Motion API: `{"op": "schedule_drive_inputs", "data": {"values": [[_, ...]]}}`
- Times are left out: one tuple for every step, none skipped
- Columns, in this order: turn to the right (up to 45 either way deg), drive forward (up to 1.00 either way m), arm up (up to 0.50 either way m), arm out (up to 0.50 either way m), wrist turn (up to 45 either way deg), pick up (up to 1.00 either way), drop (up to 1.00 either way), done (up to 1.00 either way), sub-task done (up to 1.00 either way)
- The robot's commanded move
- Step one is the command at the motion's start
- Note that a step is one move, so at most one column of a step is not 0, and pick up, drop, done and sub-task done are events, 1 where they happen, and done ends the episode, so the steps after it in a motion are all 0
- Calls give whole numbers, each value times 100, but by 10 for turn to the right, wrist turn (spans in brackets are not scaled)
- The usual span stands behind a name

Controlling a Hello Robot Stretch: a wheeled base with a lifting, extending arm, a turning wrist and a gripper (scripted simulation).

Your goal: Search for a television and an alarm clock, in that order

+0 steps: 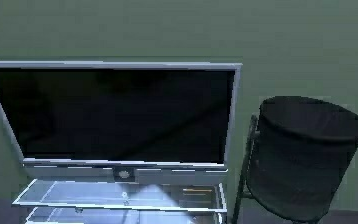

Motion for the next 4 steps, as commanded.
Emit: {"op": "schedule_drive_inputs", "data": {"values": [[300,0,0,0,0,0,0,0,0],[0,15,0,0,0,0,0,0,0],[-450,0,0,0,0,0,0,0,0],[0,0,0,0,0,0,0,0,100]]}}
